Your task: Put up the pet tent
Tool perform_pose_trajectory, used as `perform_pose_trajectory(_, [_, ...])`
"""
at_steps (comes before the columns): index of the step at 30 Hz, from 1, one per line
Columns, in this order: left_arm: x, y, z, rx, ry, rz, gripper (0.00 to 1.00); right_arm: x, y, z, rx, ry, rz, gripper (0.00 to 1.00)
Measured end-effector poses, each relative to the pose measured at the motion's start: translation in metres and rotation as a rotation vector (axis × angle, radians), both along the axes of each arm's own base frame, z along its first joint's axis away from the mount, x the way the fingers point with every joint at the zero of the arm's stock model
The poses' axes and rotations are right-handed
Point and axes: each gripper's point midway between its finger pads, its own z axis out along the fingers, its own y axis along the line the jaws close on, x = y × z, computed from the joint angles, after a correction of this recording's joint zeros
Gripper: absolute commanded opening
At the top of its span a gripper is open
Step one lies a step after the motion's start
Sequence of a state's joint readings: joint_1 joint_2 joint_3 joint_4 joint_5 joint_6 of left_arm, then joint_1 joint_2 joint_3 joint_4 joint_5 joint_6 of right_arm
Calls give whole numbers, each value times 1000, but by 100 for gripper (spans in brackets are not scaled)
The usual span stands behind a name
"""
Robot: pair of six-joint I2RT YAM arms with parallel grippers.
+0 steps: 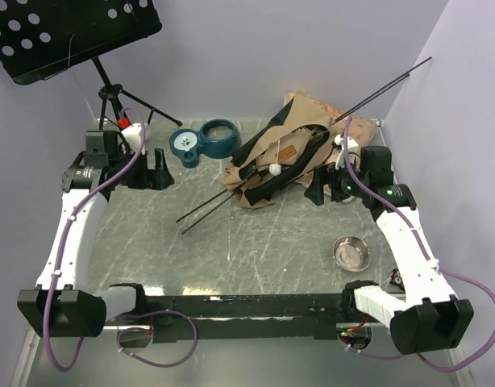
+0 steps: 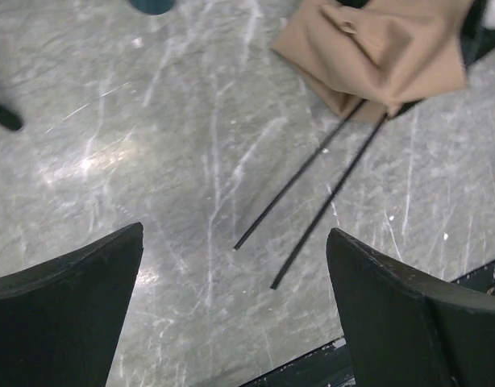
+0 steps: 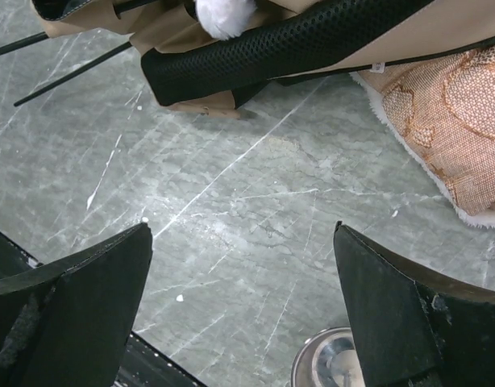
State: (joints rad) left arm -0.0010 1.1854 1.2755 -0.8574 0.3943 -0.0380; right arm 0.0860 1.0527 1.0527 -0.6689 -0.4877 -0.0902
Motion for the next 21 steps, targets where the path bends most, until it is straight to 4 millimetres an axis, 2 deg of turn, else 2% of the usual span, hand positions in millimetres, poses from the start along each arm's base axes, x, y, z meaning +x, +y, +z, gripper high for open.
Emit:
perform_pose_trajectory(6, [1,-38,11,25,-45,-165,100,14,0,-6,-1,22,-11,100])
perform_pose_trajectory(10, [17,-77,22,39,-96,-308,99,39,1,-7,14,49,-46,100])
perform_pose_trajectory(12, [22,-106,20,55,-104,-399,100,56,4,-7,37,59,-70,100])
perform_pose_trajectory(13, [24,-120,17,60,-105,-440,100,63,5,-8,51,65,-81,100])
perform_pose_trajectory(14, [30,-126,13,65,-102,-454,100,70,7,-10,67,73,-93,100])
perform_pose_trajectory(15, [27,-144,7,71,-97,-505,100,76,8,-13,81,81,-104,100])
perform_pose_trajectory(17, [29,-164,-8,86,-82,-553,100,86,11,-20,106,111,-123,100])
perform_pose_trajectory(21, [36,-189,-35,120,-53,-588,100,108,19,-41,156,186,-148,99])
